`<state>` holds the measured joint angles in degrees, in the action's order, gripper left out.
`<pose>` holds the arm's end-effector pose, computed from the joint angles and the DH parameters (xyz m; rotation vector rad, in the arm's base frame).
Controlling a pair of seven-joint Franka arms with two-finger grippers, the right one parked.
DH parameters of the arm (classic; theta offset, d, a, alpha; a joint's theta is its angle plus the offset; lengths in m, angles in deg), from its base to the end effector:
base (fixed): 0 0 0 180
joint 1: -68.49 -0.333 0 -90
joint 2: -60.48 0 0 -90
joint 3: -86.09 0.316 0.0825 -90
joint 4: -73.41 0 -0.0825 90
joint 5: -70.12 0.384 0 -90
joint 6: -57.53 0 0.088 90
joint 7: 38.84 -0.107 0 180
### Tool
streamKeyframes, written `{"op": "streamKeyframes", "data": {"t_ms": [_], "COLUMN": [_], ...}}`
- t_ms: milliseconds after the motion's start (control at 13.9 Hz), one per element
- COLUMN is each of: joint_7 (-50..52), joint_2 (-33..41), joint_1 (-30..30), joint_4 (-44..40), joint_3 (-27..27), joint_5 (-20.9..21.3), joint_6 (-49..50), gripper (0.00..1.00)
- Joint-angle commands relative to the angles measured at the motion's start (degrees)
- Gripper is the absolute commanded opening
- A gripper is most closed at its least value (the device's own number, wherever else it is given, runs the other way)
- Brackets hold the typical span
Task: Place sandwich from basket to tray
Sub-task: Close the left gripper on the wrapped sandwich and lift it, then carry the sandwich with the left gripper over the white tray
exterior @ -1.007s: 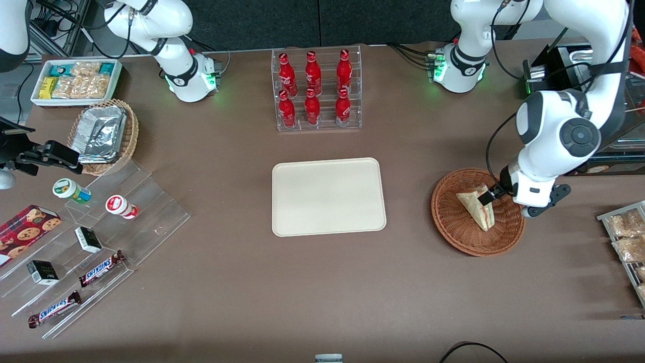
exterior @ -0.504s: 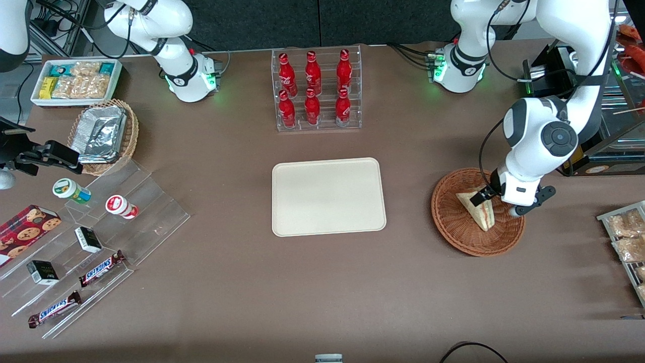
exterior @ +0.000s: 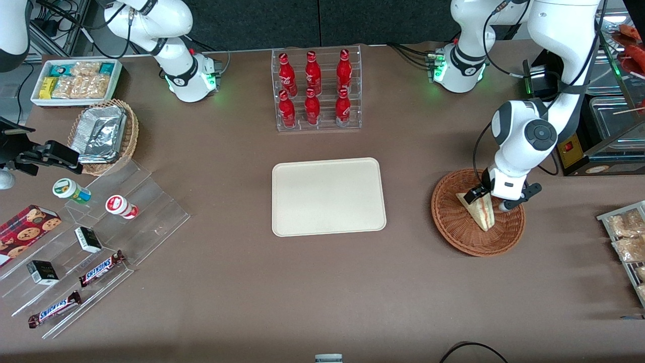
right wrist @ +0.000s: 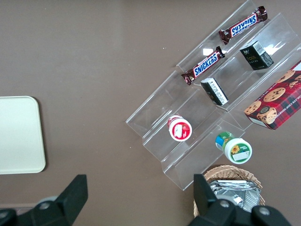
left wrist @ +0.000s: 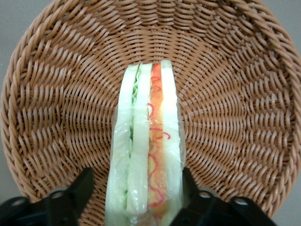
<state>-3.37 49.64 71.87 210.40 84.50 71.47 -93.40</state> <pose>0.5064 -0.0448 0.2447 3.0259 0.7931 0.0833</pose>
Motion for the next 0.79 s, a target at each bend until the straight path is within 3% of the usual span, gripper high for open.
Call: {"op": "streamKeyframes", "data": {"t_ms": [0,432,719], "joint_7": [-0.57,-1.97,-3.48], "joint_2": [0.82,3.71,7.49], "joint_1": [-0.21,0.49,4.34], "joint_4": [0.3,-0.93,-2.77], "joint_3": [0.01,-0.17,-0.52], "joint_5": [0.76,0.76,0.67], "joint_6": [0.1,3.7,10.28], "gripper": [0.0,0.0,0.0]}}
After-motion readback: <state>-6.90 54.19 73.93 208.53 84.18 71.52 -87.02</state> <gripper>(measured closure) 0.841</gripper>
